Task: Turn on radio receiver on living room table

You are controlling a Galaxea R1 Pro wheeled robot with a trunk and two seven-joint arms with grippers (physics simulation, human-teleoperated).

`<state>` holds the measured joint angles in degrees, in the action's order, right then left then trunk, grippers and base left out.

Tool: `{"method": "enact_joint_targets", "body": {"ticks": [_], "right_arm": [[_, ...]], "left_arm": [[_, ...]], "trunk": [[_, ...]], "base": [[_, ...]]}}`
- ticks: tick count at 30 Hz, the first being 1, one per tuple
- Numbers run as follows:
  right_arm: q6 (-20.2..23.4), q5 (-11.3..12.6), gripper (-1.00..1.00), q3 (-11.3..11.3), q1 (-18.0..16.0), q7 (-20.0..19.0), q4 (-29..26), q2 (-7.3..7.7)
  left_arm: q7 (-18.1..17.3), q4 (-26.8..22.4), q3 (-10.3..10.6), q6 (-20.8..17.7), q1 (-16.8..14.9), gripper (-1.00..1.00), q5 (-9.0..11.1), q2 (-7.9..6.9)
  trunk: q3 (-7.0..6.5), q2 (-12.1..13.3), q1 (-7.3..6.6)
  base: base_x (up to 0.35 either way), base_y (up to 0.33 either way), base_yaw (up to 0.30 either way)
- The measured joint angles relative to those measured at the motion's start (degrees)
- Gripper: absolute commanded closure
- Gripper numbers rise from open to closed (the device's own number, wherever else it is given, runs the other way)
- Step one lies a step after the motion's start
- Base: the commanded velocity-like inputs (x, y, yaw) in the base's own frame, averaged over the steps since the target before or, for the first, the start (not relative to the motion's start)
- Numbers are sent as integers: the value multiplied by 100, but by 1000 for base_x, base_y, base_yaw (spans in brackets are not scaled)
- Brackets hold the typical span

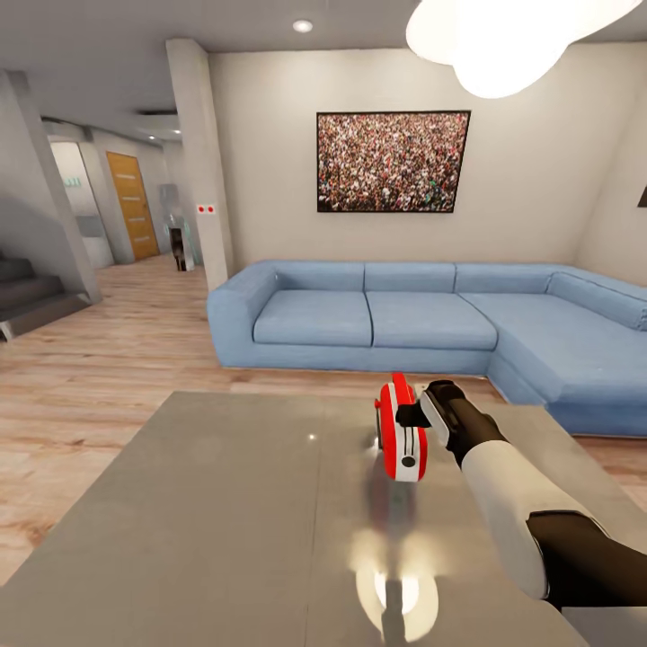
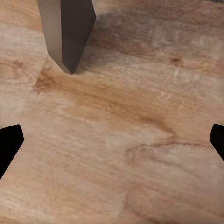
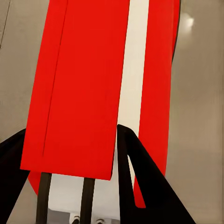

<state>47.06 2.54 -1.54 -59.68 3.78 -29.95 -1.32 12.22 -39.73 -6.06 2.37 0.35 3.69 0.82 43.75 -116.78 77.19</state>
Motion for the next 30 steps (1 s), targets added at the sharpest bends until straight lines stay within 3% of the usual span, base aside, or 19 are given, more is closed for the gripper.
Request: {"method": "enact_joint_targets", "body": {"ticks": [30], "right_arm": [[-2,-3,100,-4,1,-8,0,0]], "left_arm": [[3,0,0,0,1,-100,0,-38]], "trunk": [[-539,1203,-659]], "base": [[0,0,0]]}}
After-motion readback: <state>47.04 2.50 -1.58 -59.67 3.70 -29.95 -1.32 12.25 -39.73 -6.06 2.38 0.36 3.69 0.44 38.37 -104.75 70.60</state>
